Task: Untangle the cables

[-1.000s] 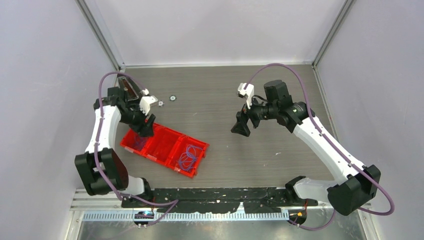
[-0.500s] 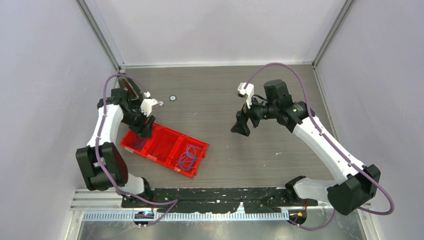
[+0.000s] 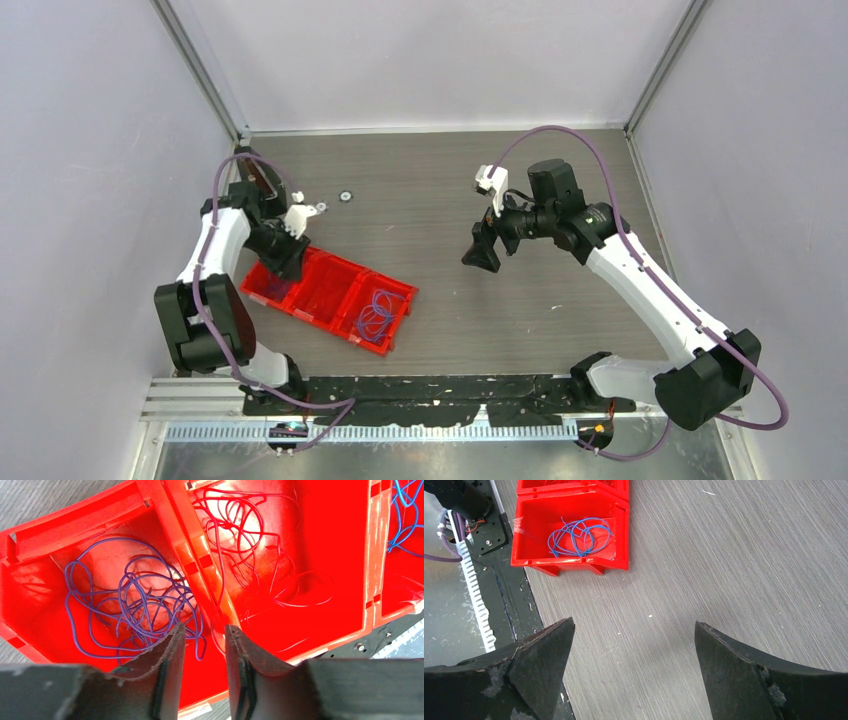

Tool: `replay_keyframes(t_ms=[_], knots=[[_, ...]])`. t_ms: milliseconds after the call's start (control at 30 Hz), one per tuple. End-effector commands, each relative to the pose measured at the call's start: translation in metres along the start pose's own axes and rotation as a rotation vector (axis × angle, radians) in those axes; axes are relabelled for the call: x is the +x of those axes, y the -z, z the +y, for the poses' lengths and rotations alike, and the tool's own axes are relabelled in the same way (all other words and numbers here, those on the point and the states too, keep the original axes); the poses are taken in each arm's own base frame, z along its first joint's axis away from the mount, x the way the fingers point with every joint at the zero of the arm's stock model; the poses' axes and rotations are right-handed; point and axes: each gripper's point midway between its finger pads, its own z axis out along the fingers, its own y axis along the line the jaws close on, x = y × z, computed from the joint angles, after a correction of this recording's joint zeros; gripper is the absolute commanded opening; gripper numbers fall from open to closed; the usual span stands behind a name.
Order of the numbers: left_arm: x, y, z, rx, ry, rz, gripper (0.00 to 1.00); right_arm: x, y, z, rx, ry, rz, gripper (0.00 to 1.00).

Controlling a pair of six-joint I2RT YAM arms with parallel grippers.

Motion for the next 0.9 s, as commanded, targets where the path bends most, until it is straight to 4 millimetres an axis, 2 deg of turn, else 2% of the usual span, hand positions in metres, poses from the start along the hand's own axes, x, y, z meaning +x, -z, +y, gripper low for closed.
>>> replay_keyframes(t_ms=[0, 133, 300, 600, 767, 867], knots=[[0.002, -0.005, -0.002, 0.022, -0.006, 0.008, 0.32, -0.024, 0.006, -0.007, 0.029, 0.053, -0.053, 0.96], [0.001, -0.006, -0.003, 0.029, 0.002, 0.004, 0.24, -0.024, 0.006, -0.008, 0.029, 0.057, -0.049, 0.96], [-0.004, 0.001, -0.004, 0.022, -0.005, -0.014, 0.0, -0.024, 0.006, -0.008, 0.029, 0.059, -0.046, 0.96], [-0.013, 0.02, -0.015, -0.003, -0.026, -0.066, 0.0, -0.022, 0.005, -0.007, 0.025, 0.058, -0.046, 0.97], [-0.027, 0.028, -0.039, 0.054, -0.061, -0.133, 0.0, -0.022, 0.006, -0.007, 0.029, 0.058, -0.048, 0.97], [-0.03, 0.021, -0.057, 0.099, -0.099, -0.139, 0.0, -0.022, 0.005, -0.007, 0.026, 0.058, -0.046, 0.97]])
